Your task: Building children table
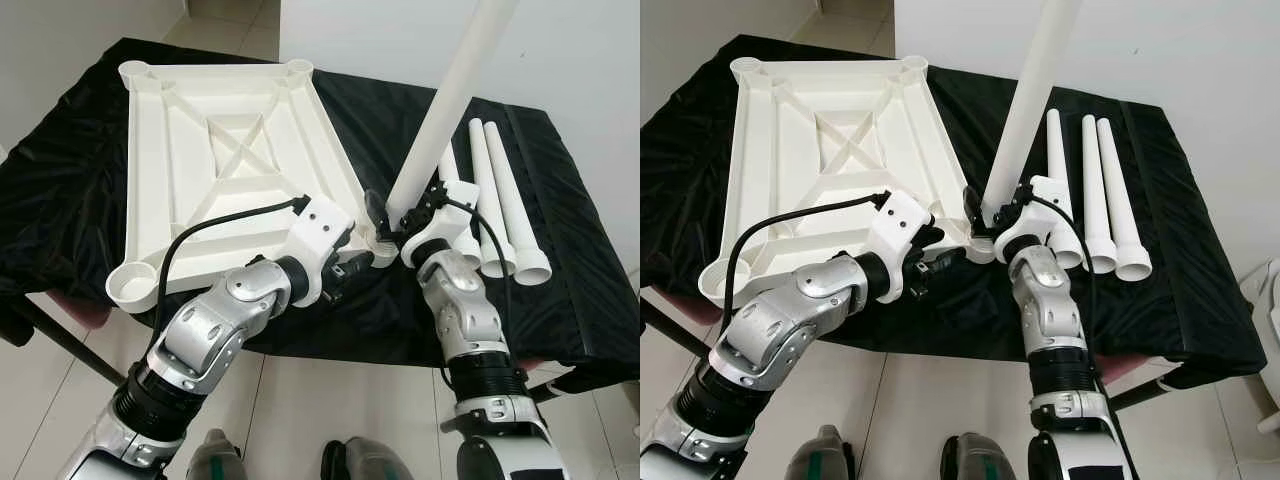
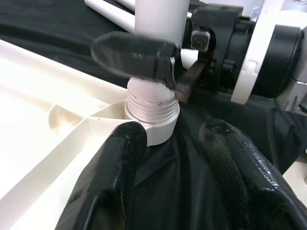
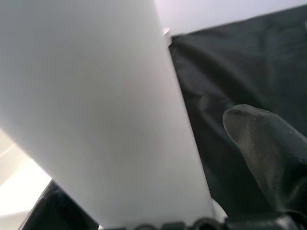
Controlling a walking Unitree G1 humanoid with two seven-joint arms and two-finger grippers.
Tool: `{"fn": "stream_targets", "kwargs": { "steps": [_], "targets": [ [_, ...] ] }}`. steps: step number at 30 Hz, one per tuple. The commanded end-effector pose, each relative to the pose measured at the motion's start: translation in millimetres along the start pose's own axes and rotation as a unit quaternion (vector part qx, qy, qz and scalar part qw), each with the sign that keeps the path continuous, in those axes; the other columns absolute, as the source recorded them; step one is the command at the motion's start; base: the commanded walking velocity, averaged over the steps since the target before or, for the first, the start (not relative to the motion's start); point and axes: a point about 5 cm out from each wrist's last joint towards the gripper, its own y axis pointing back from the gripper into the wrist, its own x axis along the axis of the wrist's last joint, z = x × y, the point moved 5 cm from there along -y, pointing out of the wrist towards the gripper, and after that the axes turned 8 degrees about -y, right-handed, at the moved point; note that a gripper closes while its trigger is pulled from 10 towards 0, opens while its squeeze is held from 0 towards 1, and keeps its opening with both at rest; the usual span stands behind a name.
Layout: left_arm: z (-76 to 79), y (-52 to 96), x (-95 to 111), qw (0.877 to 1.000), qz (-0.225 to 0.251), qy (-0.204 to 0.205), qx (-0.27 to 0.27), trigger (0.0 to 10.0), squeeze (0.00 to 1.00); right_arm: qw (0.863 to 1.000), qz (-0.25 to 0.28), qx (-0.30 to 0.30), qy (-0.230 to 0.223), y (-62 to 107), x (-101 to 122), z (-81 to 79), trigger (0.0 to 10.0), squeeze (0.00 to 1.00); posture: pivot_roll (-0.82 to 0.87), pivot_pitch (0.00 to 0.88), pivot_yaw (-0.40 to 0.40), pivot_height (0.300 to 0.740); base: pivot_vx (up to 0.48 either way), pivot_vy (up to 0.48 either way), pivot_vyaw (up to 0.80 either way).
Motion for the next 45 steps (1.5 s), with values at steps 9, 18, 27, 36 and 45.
{"fn": "stream_targets", "kwargs": {
  "steps": [9, 18, 27, 36, 45],
  "targets": [
    [6.1, -1.2, 3, 0.999, 0.008, -0.001, -0.033, 10.0, 0.0, 0.989, -0.049, 0.129, 0.042, -1.5, -2, 6.6, 10.0, 0.0, 0.0, 0.005, -0.072, 0.74, 0.0, 0.0, 0.0],
    [4.8, -1.2, 4, 0.999, 0.01, -0.002, -0.033, 10.0, 0.0, 0.984, -0.064, 0.158, 0.045, -3.4, -9, 9.8, 4.4, 0.0, 0.0, 0.006, -0.068, 0.74, 0.0, 0.0, 0.0],
    [3.9, -1.0, 5, 0.999, 0.01, -0.004, -0.032, 10.0, 0.0, 0.983, -0.071, 0.167, 0.039, -3.2, -13, 13.1, 0.0, 0.0, 0.01, 0.004, -0.068, 0.74, 0.0, 0.0, 0.0],
    [4.6, -0.3, 5, 0.999, 0.01, -0.003, -0.033, 10.0, 0.0, 0.982, -0.069, 0.171, 0.036, -0.8, -15, 14.9, 0.0, 0.0, 0.01, 0.014, -0.068, 0.74, 0.0, 0.0, 0.0],
    [8.0, 0.0, 2, 0.999, 0.006, 0.001, -0.036, 10.0, 0.0, 0.989, -0.055, 0.13, 0.038, -0.8, -18, 7.2, 10.0, 0.0, 0.0, 0.021, -0.069, 0.74, 0.0, 0.0, 0.0]
  ]
}}
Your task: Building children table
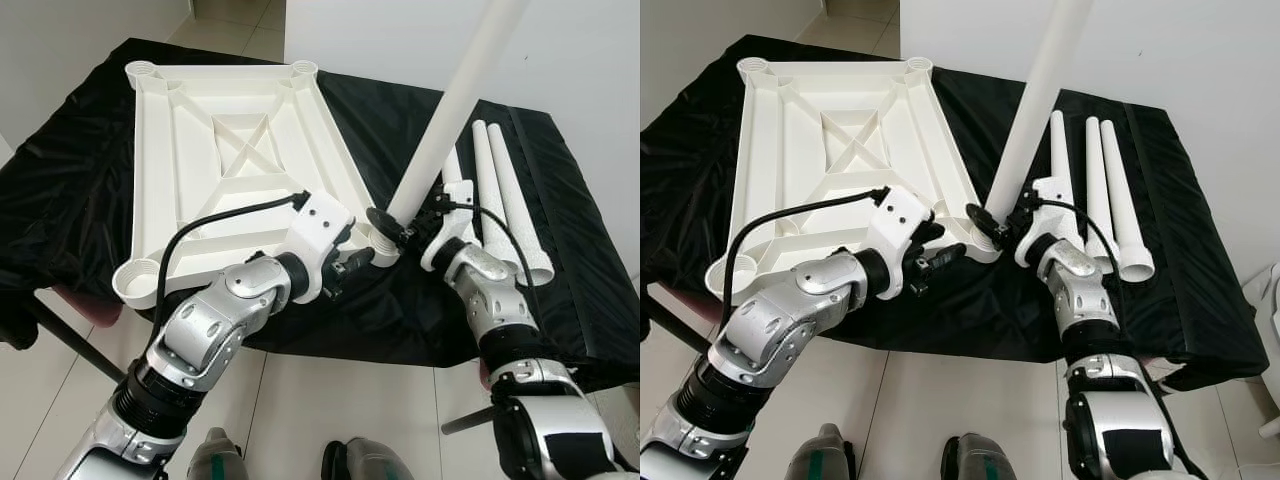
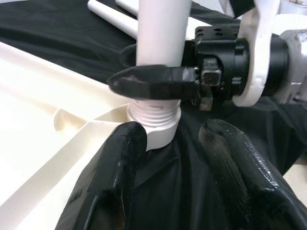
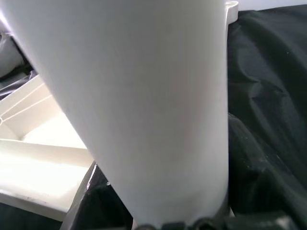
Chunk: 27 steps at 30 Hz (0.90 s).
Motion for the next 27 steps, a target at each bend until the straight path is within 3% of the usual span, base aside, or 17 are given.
{"fn": "stream_targets", "kwargs": {
  "steps": [1, 5, 11, 15, 16, 19, 27],
  "targets": [
    [9.6, 0.3, -2, 0.999, 0.002, 0.003, -0.038, 10.0, 0.0, 1.0, -0.006, -0.013, -0.014, 1.1, -5, 0.1, 10.0, 0.0, 0.0, 0.021, -0.069, 0.74, 0.0, 0.0, 0.0],
    [10.2, 0.1, -2, 0.999, 0.001, 0.005, -0.039, 10.0, 0.0, 0.999, -0.004, -0.029, -0.019, -0.6, -7, -4.8, 10.0, 0.0, 0.0, 0.019, -0.066, 0.74, 0.0, 0.0, 0.0],
    [13.0, -0.6, -3, 0.999, 0.0, 0.006, -0.046, 10.0, 0.0, 0.992, 0.005, -0.116, -0.051, -3.7, -7, -1.1, 10.0, 0.0, -0.01, 0.015, -0.058, 0.74, 0.0, 0.0, 0.0],
    [15.2, -0.7, -4, 0.999, -0.002, 0.006, -0.05, 10.0, 0.0, 0.973, 0.031, -0.222, -0.052, 4.2, -3, 7.6, 10.0, 0.0, -0.01, 0.011, -0.058, 0.74, 0.0, 0.0, 0.0],
    [15.2, -0.7, -4, 0.999, -0.002, 0.006, -0.05, 10.0, 0.0, 0.973, 0.031, -0.222, -0.052, 4.2, -3, 7.6, 10.0, 0.0, -0.01, 0.011, -0.058, 0.74, 0.0, 0.0, 0.0],
    [16.0, -1.4, -4, 0.999, -0.002, 0.005, -0.052, 10.0, 0.0, 0.953, 0.055, -0.292, -0.05, 15.4, -5, 0.8, 10.0, 0.0, -0.01, 0.008, -0.061, 0.74, 0.0, 0.0, 0.0],
    [17.6, -1.7, -5, 0.999, -0.003, 0.004, -0.054, 10.0, 0.0, 0.945, 0.046, -0.32, -0.047, 22.6, -6, 2.2, 10.0, 0.0, -0.01, 0.0, -0.064, 0.74, 0.0, 0.0, 0.0]
  ]
}}
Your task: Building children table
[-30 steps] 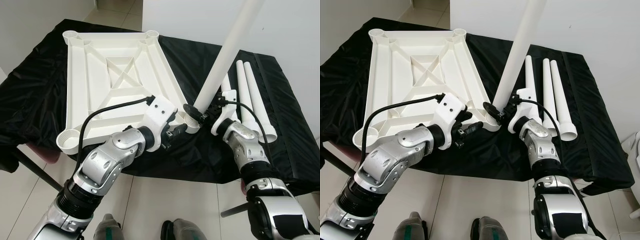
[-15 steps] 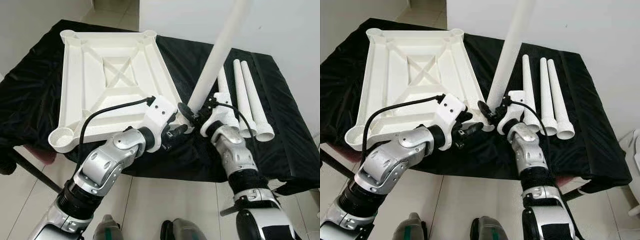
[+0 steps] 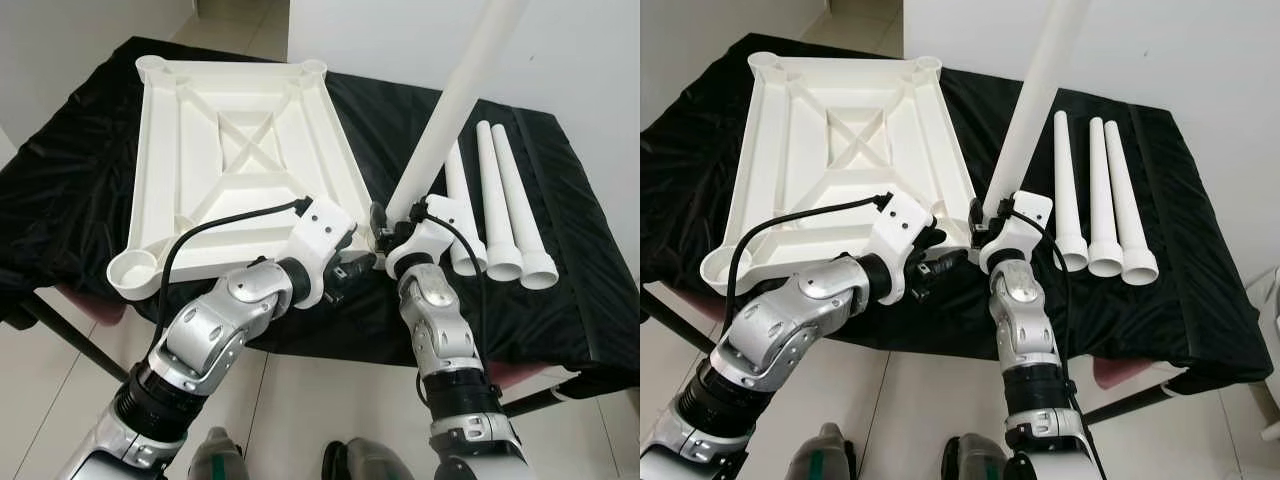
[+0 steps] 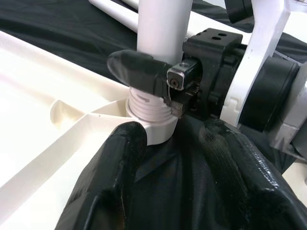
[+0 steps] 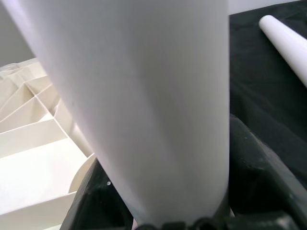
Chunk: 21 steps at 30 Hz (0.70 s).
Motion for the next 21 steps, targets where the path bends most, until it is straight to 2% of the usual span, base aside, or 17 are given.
{"fn": "stream_targets", "kwargs": {
  "steps": [1, 5, 6, 7, 8, 15, 21],
  "targets": [
    [12.7, -1.1, -1, 0.999, 0.002, 0.001, -0.047, 10.0, 0.0, 0.999, -0.012, -0.041, -0.004, 3.4, -5, 19.2, 10.0, 0.0, -0.01, 0.0, -0.064, 0.74, 0.0, 0.0, 0.0],
    [12.2, -1.0, -1, 0.999, 0.002, 0.002, -0.046, 10.0, 0.0, 0.999, -0.011, -0.042, -0.004, 3.8, -4, 17.3, 10.0, 0.0, -0.01, 0.0, -0.066, 0.74, 0.0, 0.0, 0.0],
    [11.9, -1.1, -2, 0.999, 0.002, 0.002, -0.045, 10.0, 0.0, 0.999, -0.01, -0.041, -0.011, 4.0, -3, 16.3, 10.0, 0.55, -0.01, 0.0, -0.065, 0.74, 0.0, 0.0, 0.0],
    [11.9, -1.1, -2, 0.999, 0.002, 0.002, -0.045, 10.0, 0.0, 0.999, -0.01, -0.041, -0.011, 4.0, -3, 16.3, 10.0, 0.55, -0.01, 0.0, -0.065, 0.74, 0.0, 0.0, 0.0],
    [11.5, -1.2, -2, 0.999, 0.001, 0.002, -0.044, 10.0, 0.0, 0.999, -0.006, -0.036, -0.015, 3.8, -1, 15.5, 10.0, 1.0, -0.01, 0.0, -0.065, 0.74, 0.0, 0.0, 0.0],
    [10.1, -1.6, -4, 0.999, -0.001, 0.003, -0.042, 10.0, 0.0, 1.0, -0.002, -0.025, -0.013, 2.4, 4, 17.3, 10.0, 1.0, -0.01, 0.003, -0.063, 0.74, 0.0, 0.0, 0.0],
    [6.0, -3.2, -8, 0.999, -0.008, 0.006, -0.041, 10.0, 0.0, 1.0, -0.014, 0.027, -0.004, -2.8, 6, 13.6, 10.0, 1.0, -0.02, 0.009, -0.06, 0.74, 0.0, 0.0, 0.0]
  ]
}}
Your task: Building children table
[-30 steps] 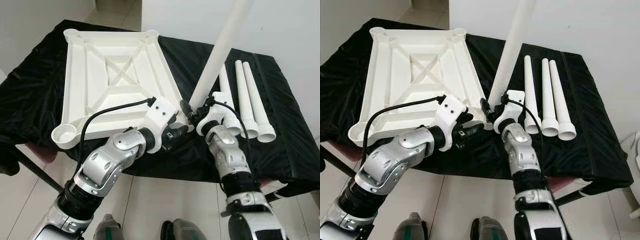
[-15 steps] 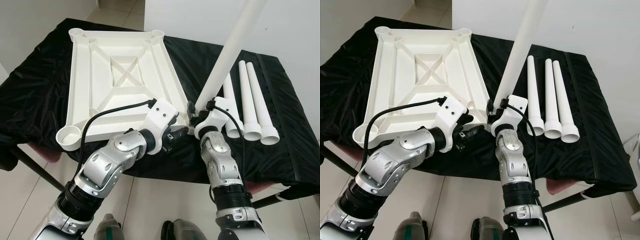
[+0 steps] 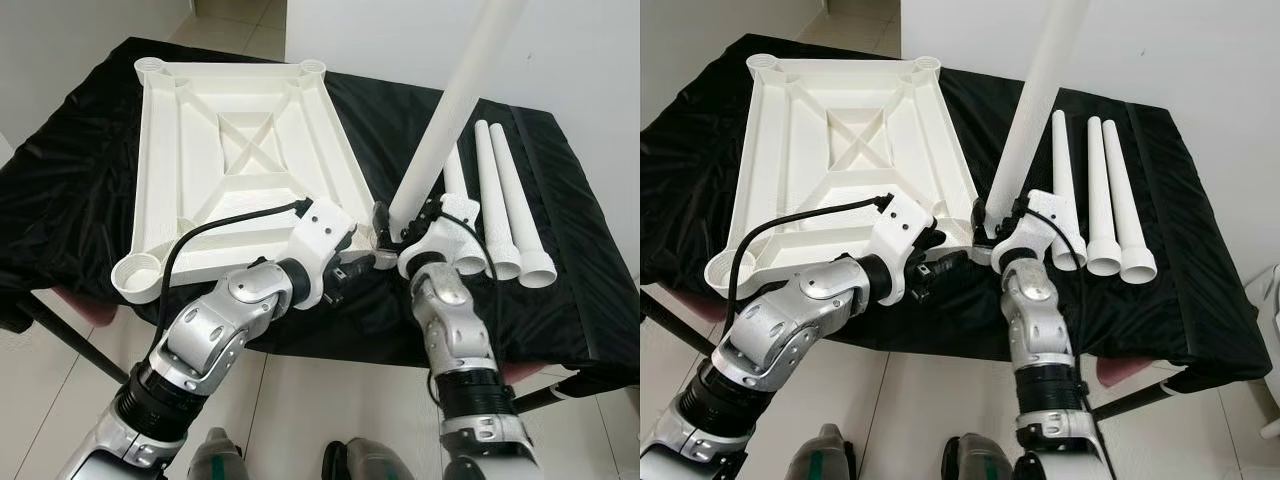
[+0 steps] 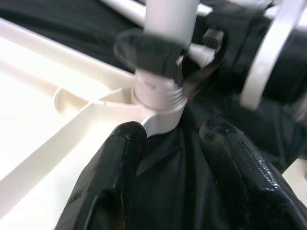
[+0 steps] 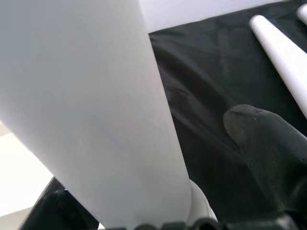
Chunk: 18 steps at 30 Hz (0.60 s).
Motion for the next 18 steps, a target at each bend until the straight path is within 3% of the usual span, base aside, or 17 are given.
{"fn": "stream_targets", "kwargs": {
  "steps": [1, 2, 6, 7, 8, 15, 18],
  "targets": [
    [9.7, -1.1, 1, 0.999, 0.006, -0.002, -0.045, 10.0, 0.0, 1.0, -0.008, 0.004, -0.003, -0.8, -2, 1.9, 10.0, 1.0, -0.02, 0.009, -0.06, 0.74, 0.0, 0.0, 0.0],
    [8.8, -1.6, 1, 0.999, 0.004, 0.001, -0.046, 10.0, 1.0, 1.0, -0.012, 0.015, -0.001, -1.7, -2, 1.3, 10.0, 0.0, -0.02, 0.018, -0.057, 0.74, 0.0, 0.0, 0.0],
    [2.2, -7.3, -6, 0.999, -0.01, -0.007, -0.036, 10.0, 1.0, 0.999, -0.024, 0.043, -0.004, -5.0, 2, 8.1, 10.0, 0.0, -0.02, 0.024, -0.056, 0.74, 0.0, 0.0, 0.0],
    [-2.1, -10.1, -9, 0.999, -0.016, -0.009, -0.026, 10.0, 0.94, 0.999, -0.024, 0.045, 0.004, -5.9, 4, 11.9, 10.0, 0.0, -0.02, 0.025, -0.055, 0.74, 0.0, 0.0, 0.0],
    [-5.7, -12.2, -12, 0.999, -0.023, -0.015, -0.019, 10.0, 0.0, 0.998, -0.027, 0.049, 0.007, -6.4, 5, 14.4, 10.0, 0.0, -0.03, 0.026, -0.053, 0.74, 0.0, 0.0, 0.0],
    [-11.5, -16.4, -17, 0.999, -0.035, -0.029, -0.011, 10.0, 0.0, 0.997, -0.031, 0.062, 0.016, -6.5, 7, 17.1, 10.0, 0.0, -0.03, 0.03, -0.051, 0.74, 0.0, 0.0, 0.0],
    [-20.7, -26.1, -26, 0.997, -0.055, -0.056, 0.005, 10.0, 0.0, 0.997, -0.032, 0.07, 0.021, -6.9, 10, 19.7, 10.0, 0.0, -0.04, 0.032, -0.051, 0.74, 0.0, 0.0, 0.0]
  ]
}}
